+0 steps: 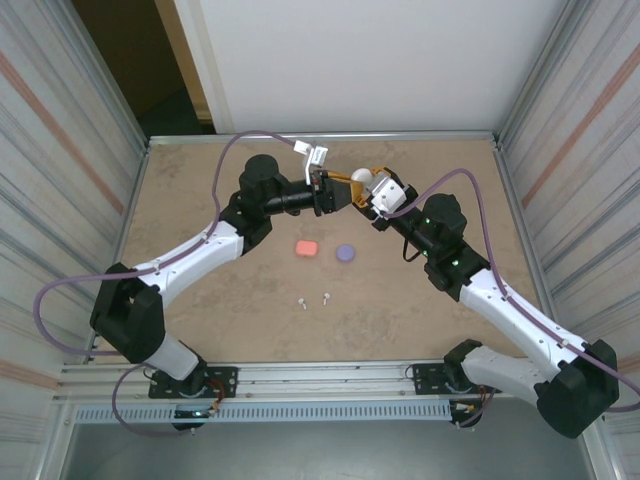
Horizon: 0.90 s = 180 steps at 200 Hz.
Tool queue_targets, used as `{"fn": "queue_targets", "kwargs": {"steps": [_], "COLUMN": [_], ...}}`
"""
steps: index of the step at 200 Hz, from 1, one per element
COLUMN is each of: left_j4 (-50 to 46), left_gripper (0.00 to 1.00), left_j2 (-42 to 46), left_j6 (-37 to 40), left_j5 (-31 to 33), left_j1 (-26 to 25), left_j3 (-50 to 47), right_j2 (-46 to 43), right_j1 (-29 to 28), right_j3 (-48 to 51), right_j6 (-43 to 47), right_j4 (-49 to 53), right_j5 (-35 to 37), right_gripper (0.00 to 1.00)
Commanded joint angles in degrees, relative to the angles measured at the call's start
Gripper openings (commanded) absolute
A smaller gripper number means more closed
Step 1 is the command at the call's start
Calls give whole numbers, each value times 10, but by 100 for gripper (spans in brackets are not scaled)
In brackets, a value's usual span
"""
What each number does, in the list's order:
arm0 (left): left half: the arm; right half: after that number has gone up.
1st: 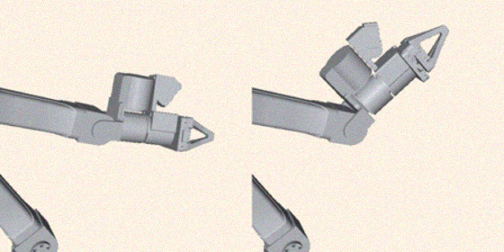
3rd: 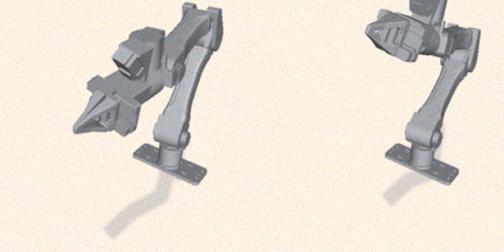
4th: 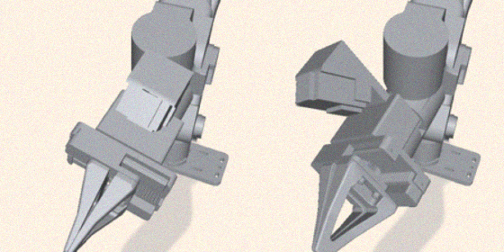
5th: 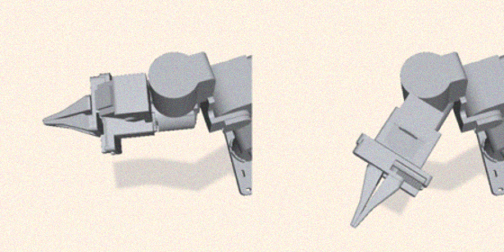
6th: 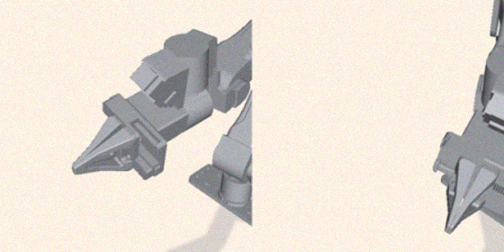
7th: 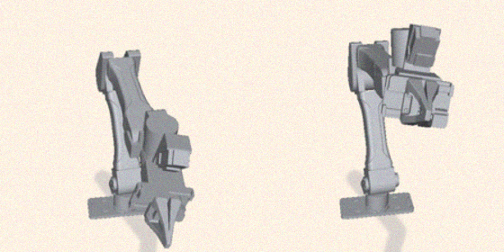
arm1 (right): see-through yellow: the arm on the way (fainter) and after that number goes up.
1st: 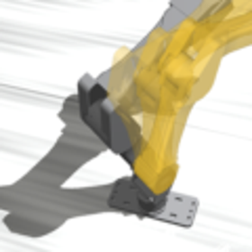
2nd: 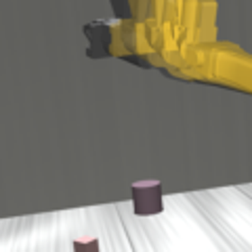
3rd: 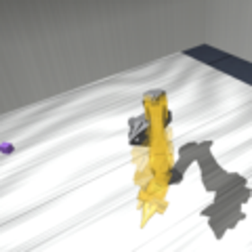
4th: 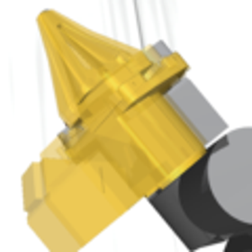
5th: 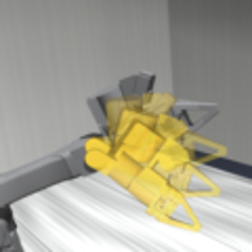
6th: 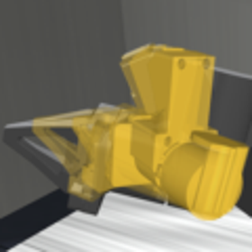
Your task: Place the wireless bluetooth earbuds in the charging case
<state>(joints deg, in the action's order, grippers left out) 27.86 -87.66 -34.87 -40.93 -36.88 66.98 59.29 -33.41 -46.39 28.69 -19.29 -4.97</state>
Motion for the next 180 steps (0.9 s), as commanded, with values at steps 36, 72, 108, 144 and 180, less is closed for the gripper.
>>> {"fn": "queue_targets", "kwargs": {"steps": [36, 72, 108, 144, 180], "left_j4": [-3, -7, -10, -4, 18], "left_gripper": [34, 28, 21, 16, 12], "left_j2": [-7, -9, -8, 2, 22], "left_j6": [13, 13, 18, 28, 41], "left_j5": [-12, -16, -17, -9, 11], "left_j1": [-5, -5, -5, -6, -4], "left_j3": [24, 27, 26, 17, -6], "right_j2": [-4, -5, -7, -15, -38], "right_j1": [-3, -5, -5, -5, -4], "right_j3": [-20, -20, -23, -23, -14], "right_j6": [-13, -12, -12, -15, -24], "right_j4": [-16, -15, -10, 8, 13], "right_j5": [-26, -28, -23, -25, -30], "right_gripper": [48, 48, 49, 54, 65]}}
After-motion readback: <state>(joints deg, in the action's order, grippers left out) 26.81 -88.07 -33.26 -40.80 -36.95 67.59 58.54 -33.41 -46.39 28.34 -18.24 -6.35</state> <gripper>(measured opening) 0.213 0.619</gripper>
